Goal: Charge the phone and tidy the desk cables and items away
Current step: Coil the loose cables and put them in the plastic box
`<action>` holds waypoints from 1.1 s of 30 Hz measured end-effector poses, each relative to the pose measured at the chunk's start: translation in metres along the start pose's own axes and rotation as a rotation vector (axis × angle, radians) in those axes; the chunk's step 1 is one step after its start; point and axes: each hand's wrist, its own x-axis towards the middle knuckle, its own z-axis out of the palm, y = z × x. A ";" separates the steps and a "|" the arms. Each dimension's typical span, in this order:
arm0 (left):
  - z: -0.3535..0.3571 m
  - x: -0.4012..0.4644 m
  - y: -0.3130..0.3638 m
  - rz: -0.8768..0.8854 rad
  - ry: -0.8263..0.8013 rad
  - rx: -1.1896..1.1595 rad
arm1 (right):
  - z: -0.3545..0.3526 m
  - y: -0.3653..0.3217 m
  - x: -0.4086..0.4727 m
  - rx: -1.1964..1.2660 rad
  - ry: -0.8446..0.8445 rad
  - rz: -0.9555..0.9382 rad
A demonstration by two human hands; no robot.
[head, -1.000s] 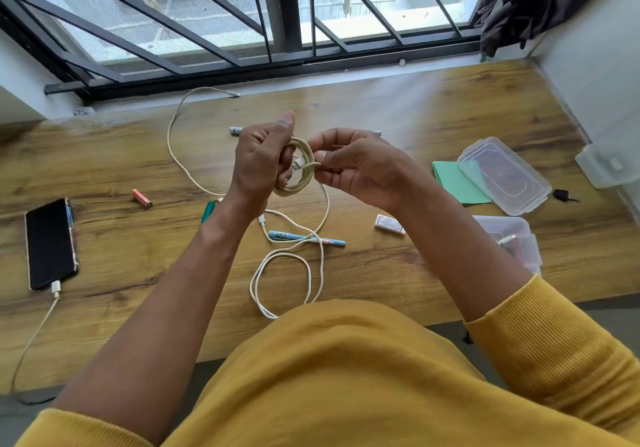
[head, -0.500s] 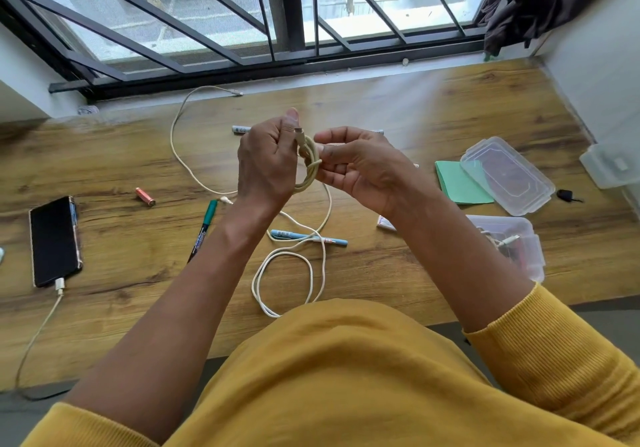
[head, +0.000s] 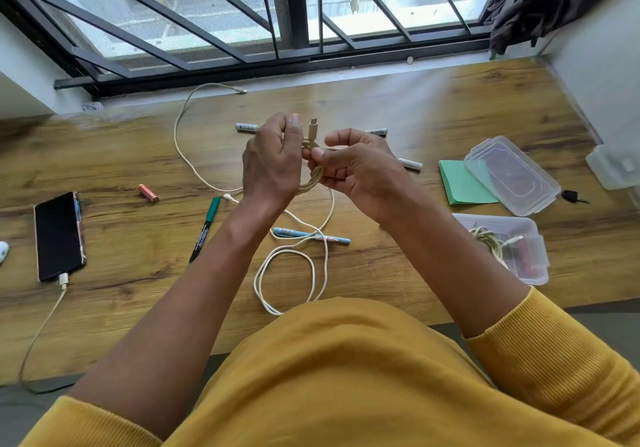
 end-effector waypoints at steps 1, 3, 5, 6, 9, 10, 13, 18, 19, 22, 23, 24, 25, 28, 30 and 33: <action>-0.001 0.001 0.001 -0.018 -0.021 -0.030 | 0.000 0.001 0.000 0.010 -0.008 0.007; -0.002 0.002 0.000 -0.025 -0.040 -0.060 | -0.001 0.002 0.000 -0.023 -0.034 0.013; -0.003 0.005 -0.003 -0.033 -0.059 -0.075 | -0.003 0.003 -0.001 -0.044 -0.105 0.033; -0.004 0.005 -0.003 -0.032 -0.072 -0.081 | -0.005 0.003 -0.001 -0.024 -0.151 0.047; -0.005 0.007 -0.002 -0.037 -0.091 -0.090 | -0.005 0.005 -0.002 0.093 -0.235 0.064; -0.006 0.009 -0.002 -0.041 -0.086 -0.089 | -0.004 0.006 -0.001 0.139 -0.239 0.060; -0.007 0.011 -0.003 -0.068 -0.067 -0.067 | -0.001 0.008 0.001 0.201 -0.230 0.029; -0.008 0.009 -0.003 -0.036 -0.085 -0.026 | 0.003 0.007 0.002 0.071 -0.112 -0.016; -0.007 0.008 -0.002 -0.032 -0.094 -0.025 | 0.004 0.007 0.003 0.031 -0.079 -0.040; -0.006 0.005 -0.001 -0.058 -0.128 -0.076 | 0.005 0.008 0.004 -0.089 0.022 -0.128; -0.007 0.005 0.000 -0.089 -0.150 -0.153 | 0.004 0.008 0.004 -0.124 0.060 -0.162; -0.009 0.004 0.000 -0.144 -0.183 -0.278 | 0.002 0.008 0.005 -0.153 0.095 -0.197; -0.012 0.004 0.001 -0.229 -0.232 -0.442 | -0.001 0.007 0.005 -0.175 0.127 -0.230; -0.024 0.002 0.001 -0.493 -0.402 -0.943 | -0.006 0.005 0.005 -0.194 0.214 -0.304; -0.027 0.000 0.000 -0.528 -0.427 -1.036 | -0.008 0.005 0.005 -0.215 0.262 -0.331; -0.027 -0.003 0.007 -0.529 -0.413 -1.028 | -0.008 0.007 0.005 -0.261 0.289 -0.378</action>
